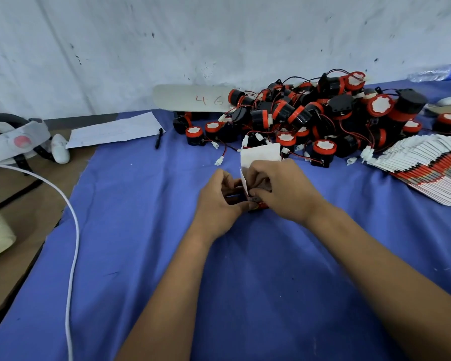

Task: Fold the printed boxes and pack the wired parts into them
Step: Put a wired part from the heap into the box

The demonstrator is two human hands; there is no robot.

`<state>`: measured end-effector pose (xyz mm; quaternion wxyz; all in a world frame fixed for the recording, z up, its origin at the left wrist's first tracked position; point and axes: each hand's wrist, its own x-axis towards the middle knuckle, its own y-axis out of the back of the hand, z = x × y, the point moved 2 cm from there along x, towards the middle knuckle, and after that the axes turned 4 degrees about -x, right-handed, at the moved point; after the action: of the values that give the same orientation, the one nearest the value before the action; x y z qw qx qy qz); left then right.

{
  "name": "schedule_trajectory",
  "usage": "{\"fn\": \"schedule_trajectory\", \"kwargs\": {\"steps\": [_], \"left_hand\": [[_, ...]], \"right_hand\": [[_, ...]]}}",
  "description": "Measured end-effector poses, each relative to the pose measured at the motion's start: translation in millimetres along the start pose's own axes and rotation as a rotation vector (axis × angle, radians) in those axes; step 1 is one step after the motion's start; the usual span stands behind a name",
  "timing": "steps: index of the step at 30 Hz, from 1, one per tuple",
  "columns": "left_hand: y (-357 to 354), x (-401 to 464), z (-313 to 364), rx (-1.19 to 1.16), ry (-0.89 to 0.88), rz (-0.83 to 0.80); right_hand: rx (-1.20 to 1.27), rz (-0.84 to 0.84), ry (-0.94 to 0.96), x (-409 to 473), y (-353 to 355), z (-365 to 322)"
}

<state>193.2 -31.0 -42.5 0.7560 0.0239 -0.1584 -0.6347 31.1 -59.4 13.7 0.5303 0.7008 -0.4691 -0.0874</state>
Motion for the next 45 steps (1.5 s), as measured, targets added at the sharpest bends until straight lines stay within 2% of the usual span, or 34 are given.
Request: {"fn": "schedule_trajectory", "kwargs": {"steps": [2,6,9,17,21,27,31,35,39,45], "left_hand": [[0,0,0,0.007,0.004,-0.016],[1,0,1,-0.018,0.009,-0.044],[0,0,3,-0.025,0.01,-0.045],[1,-2,3,-0.046,0.024,-0.047],[-1,-3,6,-0.033,-0.001,-0.06],[-1,-4,7,-0.003,-0.062,-0.067],[-2,-6,10,-0.008,-0.138,-0.11],[-3,-8,11,-0.026,-0.161,-0.121],[-4,-8,10,-0.01,-0.181,-0.111],[-6,-5,7,0.195,-0.28,-0.07]], "right_hand": [[-0.033,-0.056,-0.019,10,6,-5],[-0.289,-0.157,-0.025,28,10,-18],[-0.426,-0.168,-0.033,31,6,-24],[-0.547,-0.164,-0.059,19,4,-26],[-0.482,-0.183,-0.088,17,6,-22],[-0.298,-0.077,-0.164,15,7,-21],[-0.36,-0.166,-0.116,8,10,-14],[-0.396,-0.171,-0.065,3,19,-8],[-0.326,-0.106,-0.058,-4,19,-6],[-0.179,0.018,-0.098,-7,16,9]]}}
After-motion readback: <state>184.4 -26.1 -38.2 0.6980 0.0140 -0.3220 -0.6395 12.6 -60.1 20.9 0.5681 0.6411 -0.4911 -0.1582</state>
